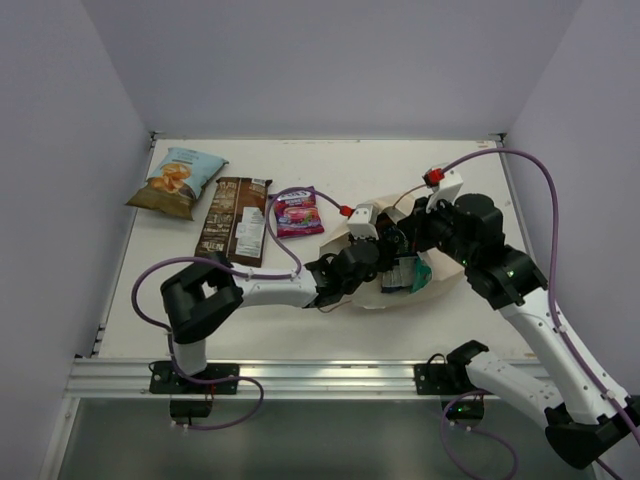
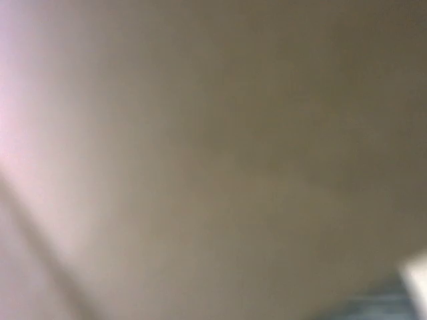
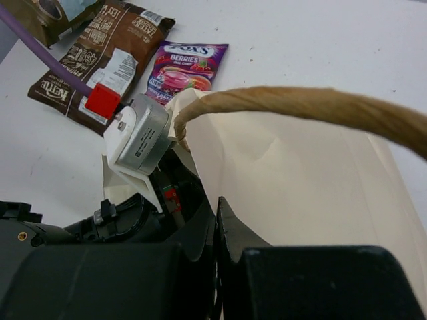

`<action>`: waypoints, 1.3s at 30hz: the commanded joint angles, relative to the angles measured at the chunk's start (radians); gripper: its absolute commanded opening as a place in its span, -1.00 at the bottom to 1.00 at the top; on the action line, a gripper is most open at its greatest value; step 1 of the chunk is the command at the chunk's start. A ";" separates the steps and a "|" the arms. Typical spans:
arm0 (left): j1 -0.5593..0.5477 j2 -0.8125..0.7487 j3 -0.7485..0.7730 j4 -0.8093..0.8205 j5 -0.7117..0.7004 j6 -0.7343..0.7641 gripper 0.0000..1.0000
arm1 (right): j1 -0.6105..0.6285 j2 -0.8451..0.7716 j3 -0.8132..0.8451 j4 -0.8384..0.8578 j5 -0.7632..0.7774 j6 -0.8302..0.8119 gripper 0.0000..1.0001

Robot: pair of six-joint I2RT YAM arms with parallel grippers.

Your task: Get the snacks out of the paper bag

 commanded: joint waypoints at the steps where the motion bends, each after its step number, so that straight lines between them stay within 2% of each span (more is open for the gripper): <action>1: 0.000 -0.041 0.018 -0.025 -0.016 0.003 -0.78 | 0.001 -0.024 -0.018 0.079 -0.006 0.023 -1.00; 2: 0.000 -0.060 0.005 -0.038 -0.021 0.002 -0.94 | 0.001 -0.024 -0.027 0.085 0.020 0.022 -1.00; 3: 0.000 -0.083 -0.002 -0.068 -0.022 0.000 -1.00 | 0.001 -0.023 -0.047 0.090 0.034 0.018 -1.00; 8: 0.000 -0.270 -0.022 -0.194 0.007 0.008 -1.00 | 0.001 -0.008 -0.098 0.110 0.142 0.014 -1.00; 15: 0.000 -0.523 0.008 -0.499 0.085 0.059 -1.00 | -0.008 0.046 -0.122 0.115 0.300 0.028 -1.00; 19: 0.006 -0.679 0.051 -0.659 0.065 0.108 -1.00 | -0.029 0.062 -0.122 0.113 0.395 0.034 -1.00; 21: 0.039 -0.721 0.080 -0.758 0.030 0.126 -1.00 | -0.051 0.057 -0.121 0.113 0.403 0.038 -1.00; 24: 0.154 -0.807 0.085 -0.840 0.021 0.148 -1.00 | -0.088 0.051 -0.119 0.099 0.403 0.055 -1.00; 25: 0.230 -0.819 0.085 -0.852 0.051 0.164 -1.00 | -0.095 0.049 -0.116 0.090 0.403 0.063 -1.00; 28: 0.324 -0.838 0.097 -0.894 0.056 0.200 -1.00 | -0.105 0.043 -0.112 0.070 0.403 0.072 -1.00; 32: 0.381 -0.797 0.108 -0.917 0.074 0.230 -1.00 | -0.105 0.022 -0.113 0.066 0.387 0.077 -1.00; 35: 0.412 -0.723 0.100 -0.824 0.123 0.250 -1.00 | -0.105 0.010 -0.113 0.061 0.371 0.083 -1.00; 39: 0.452 -0.509 0.174 -0.679 0.212 0.290 -1.00 | -0.105 0.002 -0.121 0.061 0.315 0.087 -1.00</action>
